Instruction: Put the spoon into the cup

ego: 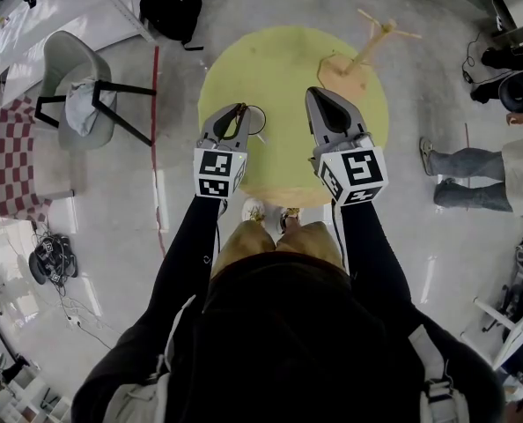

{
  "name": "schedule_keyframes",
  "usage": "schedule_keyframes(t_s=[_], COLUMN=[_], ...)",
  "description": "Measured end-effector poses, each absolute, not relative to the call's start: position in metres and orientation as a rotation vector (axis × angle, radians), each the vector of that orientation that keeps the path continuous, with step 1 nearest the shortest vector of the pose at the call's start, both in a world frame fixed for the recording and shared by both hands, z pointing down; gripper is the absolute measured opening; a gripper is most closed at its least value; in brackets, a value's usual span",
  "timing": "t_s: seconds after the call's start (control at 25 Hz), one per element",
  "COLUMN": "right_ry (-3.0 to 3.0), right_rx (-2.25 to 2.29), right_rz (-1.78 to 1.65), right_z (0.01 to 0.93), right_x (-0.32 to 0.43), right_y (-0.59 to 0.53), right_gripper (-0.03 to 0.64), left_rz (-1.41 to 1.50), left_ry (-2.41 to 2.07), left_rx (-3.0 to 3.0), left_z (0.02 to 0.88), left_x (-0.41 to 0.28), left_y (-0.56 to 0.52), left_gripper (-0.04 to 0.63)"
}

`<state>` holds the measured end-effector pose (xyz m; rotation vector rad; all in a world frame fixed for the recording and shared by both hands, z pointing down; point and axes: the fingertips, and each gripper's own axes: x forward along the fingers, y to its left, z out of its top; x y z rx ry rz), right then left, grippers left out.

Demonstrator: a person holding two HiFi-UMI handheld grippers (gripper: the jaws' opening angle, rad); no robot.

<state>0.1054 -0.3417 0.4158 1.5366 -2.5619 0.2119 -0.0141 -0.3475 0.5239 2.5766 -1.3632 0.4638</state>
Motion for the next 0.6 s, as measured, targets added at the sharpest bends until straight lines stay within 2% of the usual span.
schedule_keyframes(t_s=[0.6], right_ry=[-2.554], right_rx=[1.520], right_rz=[0.229], right_z=[0.427], right_x=[0.099], right_y=[-0.343], right_gripper=[0.026], left_rz=[0.711], left_ry=[-1.277], left_rx=[2.555], left_z=[0.578], left_x=[-0.018], left_y=[-0.327], left_gripper=[0.054])
